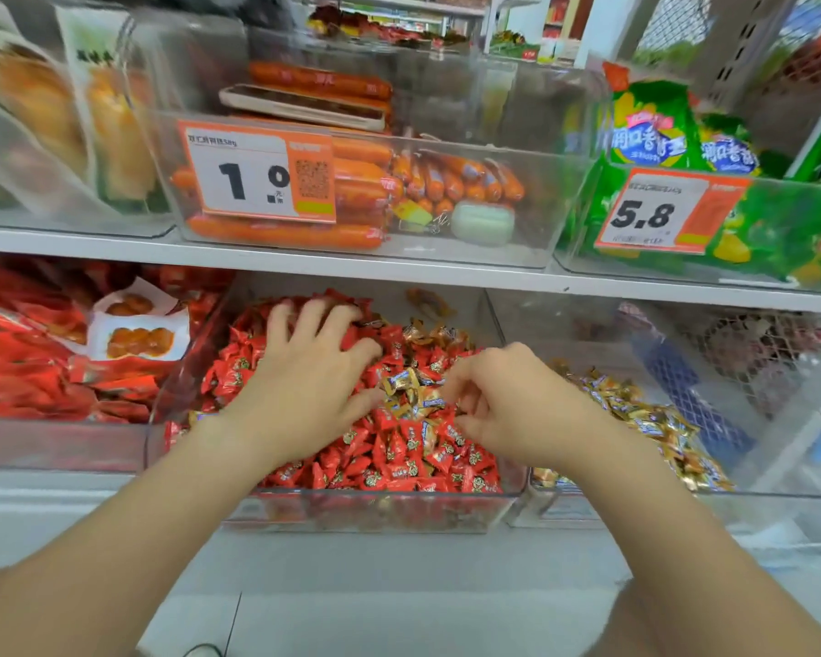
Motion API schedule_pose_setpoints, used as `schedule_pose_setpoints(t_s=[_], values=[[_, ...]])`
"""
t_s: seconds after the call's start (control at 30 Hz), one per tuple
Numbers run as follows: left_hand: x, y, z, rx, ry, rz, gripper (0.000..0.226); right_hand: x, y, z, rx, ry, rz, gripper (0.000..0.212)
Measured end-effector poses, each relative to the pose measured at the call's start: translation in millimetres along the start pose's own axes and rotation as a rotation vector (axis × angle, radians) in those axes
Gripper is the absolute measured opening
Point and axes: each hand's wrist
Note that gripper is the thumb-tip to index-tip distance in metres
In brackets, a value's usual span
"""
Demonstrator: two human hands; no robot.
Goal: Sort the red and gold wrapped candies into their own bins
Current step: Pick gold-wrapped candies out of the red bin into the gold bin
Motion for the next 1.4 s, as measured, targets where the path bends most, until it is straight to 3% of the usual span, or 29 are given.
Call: schedule_pose_setpoints(t_s=[0.07, 0.17, 0.23, 0.33, 0.43, 0.5, 0.63, 0.7, 0.87, 0.97, 1.13, 1.23, 1.3, 1.4], values=[[-7, 14, -3, -0.227, 0.057, 0.187, 0.026, -2, -7, 3, -0.039, -0.048, -0.028, 0.018], [-14, 34, -3, -0.365, -0.178, 0.280, 0.024, 10, -14, 15, -0.054, -0.002, -0.031, 0.037], [-12, 36, 1, -0.214, -0.288, 0.205, 0.037, 23, -14, 23, -0.059, -0.012, -0.017, 0.048], [-4, 31, -8, -0.029, -0.240, 0.089, 0.051, 36, -11, 31, -0.096, -0.131, -0.049, 0.069], [5, 24, -11, 0.111, -0.225, -0.024, 0.046, 43, -11, 34, -0.144, -0.180, -0.103, 0.104], [7, 21, -10, 0.112, -0.221, -0.083, 0.039, 51, -9, 36, -0.137, -0.195, -0.118, 0.112], [9, 14, -3, 0.057, -0.159, -0.012, 0.018, 61, -5, 38, -0.100, -0.165, -0.119, 0.078], [11, 10, -1, -0.044, -0.156, 0.066, 0.031, 61, -2, 37, -0.066, -0.145, -0.110, 0.064], [10, 10, -3, -0.237, -0.187, -0.029, 0.023, 55, 5, 27, 0.115, 0.016, -0.081, 0.048], [13, 11, -2, -0.188, -0.185, -0.087, 0.055, 48, 5, 19, 0.214, 0.098, -0.025, 0.038], [22, 23, 4, -0.135, -0.286, 0.024, 0.045, 43, 3, 10, 0.339, 0.171, 0.075, 0.039], [25, 27, 9, -0.222, -0.383, -0.007, 0.056, 41, 3, 6, 0.333, 0.160, 0.084, 0.040], [27, 31, 14, -0.148, -0.397, -0.044, 0.067, 40, 3, 7, 0.292, 0.131, 0.079, 0.043], [30, 42, 20, -0.099, -0.339, -0.090, 0.059, 41, 3, 13, 0.226, 0.094, 0.047, 0.070]])
Point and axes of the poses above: each hand's wrist, its own x-axis towards the middle knuckle, its own z-axis out of the palm, y = z × x, and after that the axes turned 6 degrees about -x, right-handed
